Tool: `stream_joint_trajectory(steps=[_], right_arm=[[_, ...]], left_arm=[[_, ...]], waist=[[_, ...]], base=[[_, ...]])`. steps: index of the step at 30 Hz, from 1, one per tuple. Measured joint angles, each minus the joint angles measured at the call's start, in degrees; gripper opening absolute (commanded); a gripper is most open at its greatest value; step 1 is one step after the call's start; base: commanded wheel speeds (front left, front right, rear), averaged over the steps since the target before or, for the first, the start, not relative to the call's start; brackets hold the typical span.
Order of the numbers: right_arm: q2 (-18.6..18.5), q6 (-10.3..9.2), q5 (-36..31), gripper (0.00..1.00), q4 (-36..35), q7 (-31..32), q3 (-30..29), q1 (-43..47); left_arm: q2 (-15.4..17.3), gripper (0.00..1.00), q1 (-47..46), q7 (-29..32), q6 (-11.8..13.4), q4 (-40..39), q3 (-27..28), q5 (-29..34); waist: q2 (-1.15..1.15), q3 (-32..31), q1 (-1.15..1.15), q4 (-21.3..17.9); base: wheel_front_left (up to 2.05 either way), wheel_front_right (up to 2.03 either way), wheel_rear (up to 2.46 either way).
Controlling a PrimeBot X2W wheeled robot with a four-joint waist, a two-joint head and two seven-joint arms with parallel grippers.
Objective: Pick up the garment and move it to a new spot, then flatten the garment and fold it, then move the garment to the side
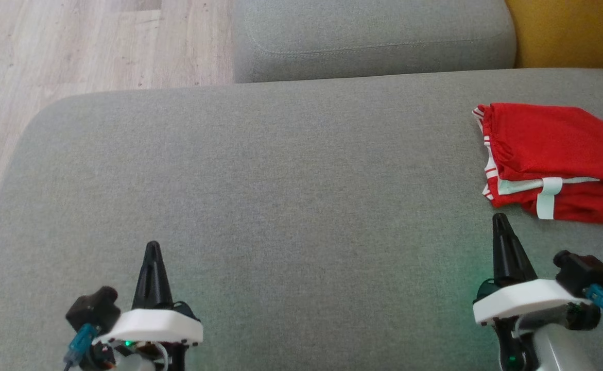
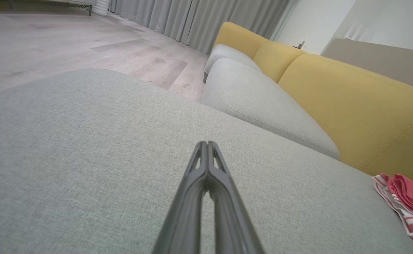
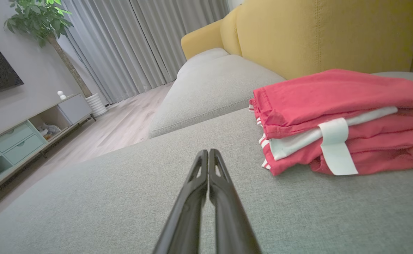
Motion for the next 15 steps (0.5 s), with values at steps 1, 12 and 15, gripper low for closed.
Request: stream_joint_trajectory(steps=[1,12,15], right_arm=[[0.00,0.00,0.66,0.00,-0.02,0.31,-0.05,0.00],[0.01,0.00,7.62,0.00,-0.67,1.82,-0.99,0.00],[0.01,0.00,9.48,0.00,-0.75,2.34,-1.26,0.00]], left_arm=[[0.00,0.00,0.00,0.01,-0.01,-0.04,0.08,-0.55],[0.00,0.00,0.00,1.90,-0.83,-0.65,1.57,-6.53],[-0.01,0.00,0.00,2.31,-1.08,-0.79,1.75,-8.14]], waist=[[0.00,0.00,0.00,0.01],[0.00,0.00,0.00,0.07],[0.00,0.00,0.00,0.09]], base=[[0.00,0.00,0.00],[0.00,0.00,0.00],[0.00,0.00,0.00]])
